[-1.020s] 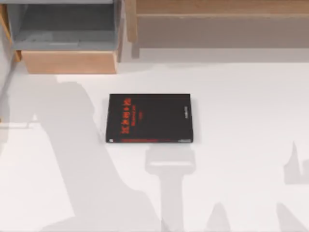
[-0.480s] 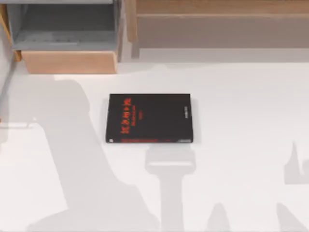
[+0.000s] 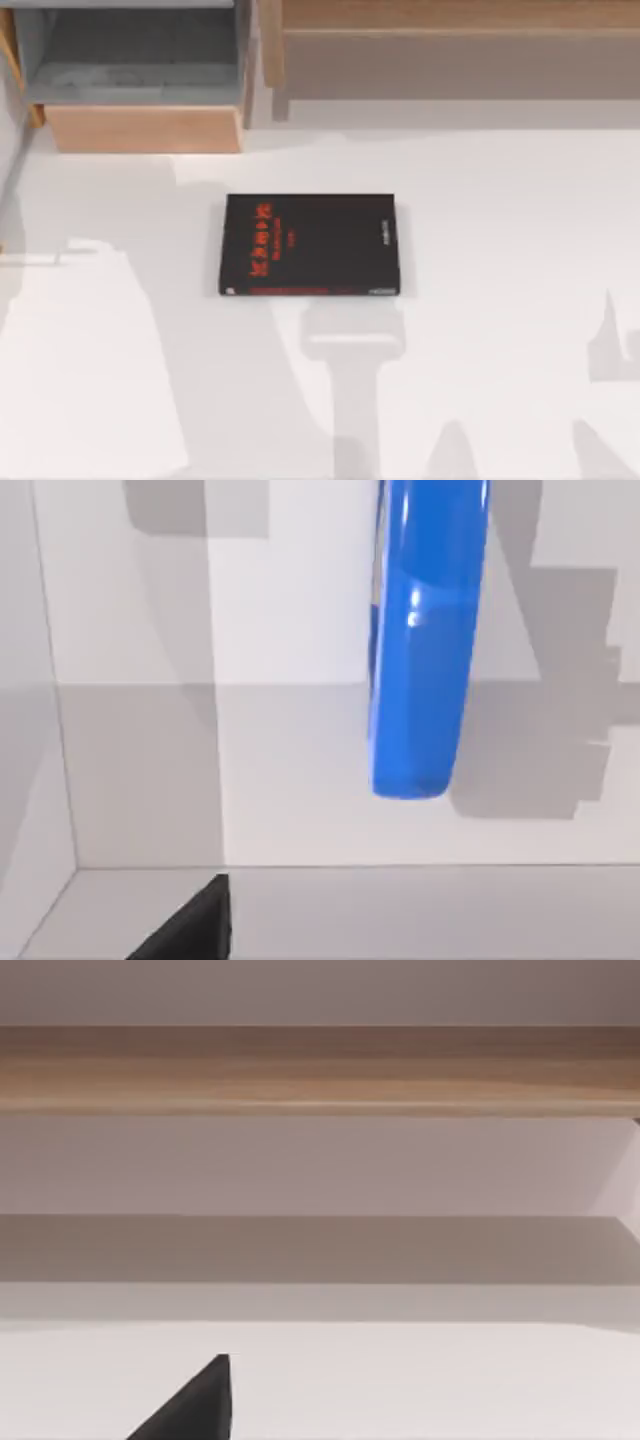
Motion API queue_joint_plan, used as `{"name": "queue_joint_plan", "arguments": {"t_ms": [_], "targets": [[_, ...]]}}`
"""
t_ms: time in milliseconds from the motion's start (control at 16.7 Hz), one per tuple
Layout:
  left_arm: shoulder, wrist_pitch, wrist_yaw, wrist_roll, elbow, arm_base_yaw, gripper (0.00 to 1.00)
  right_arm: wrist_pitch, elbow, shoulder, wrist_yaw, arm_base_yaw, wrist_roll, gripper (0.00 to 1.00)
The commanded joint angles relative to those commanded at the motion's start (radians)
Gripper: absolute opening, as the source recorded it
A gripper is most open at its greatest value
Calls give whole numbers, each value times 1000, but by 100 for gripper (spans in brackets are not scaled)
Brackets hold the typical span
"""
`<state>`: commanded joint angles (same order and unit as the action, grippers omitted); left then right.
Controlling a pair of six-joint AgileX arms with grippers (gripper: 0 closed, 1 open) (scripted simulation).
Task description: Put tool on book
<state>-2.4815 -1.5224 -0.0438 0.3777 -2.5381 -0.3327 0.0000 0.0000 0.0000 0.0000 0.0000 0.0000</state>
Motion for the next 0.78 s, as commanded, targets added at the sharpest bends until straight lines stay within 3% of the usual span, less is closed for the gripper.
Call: {"name": "queue_joint_plan", "arguments": {"t_ms": [360, 780], "targets": [[60, -11, 8, -4, 49, 9, 100, 0, 0, 0, 0, 0, 0, 100], [-51, 178, 0, 3, 132, -12, 100, 0, 0, 0, 0, 0, 0, 100]]}}
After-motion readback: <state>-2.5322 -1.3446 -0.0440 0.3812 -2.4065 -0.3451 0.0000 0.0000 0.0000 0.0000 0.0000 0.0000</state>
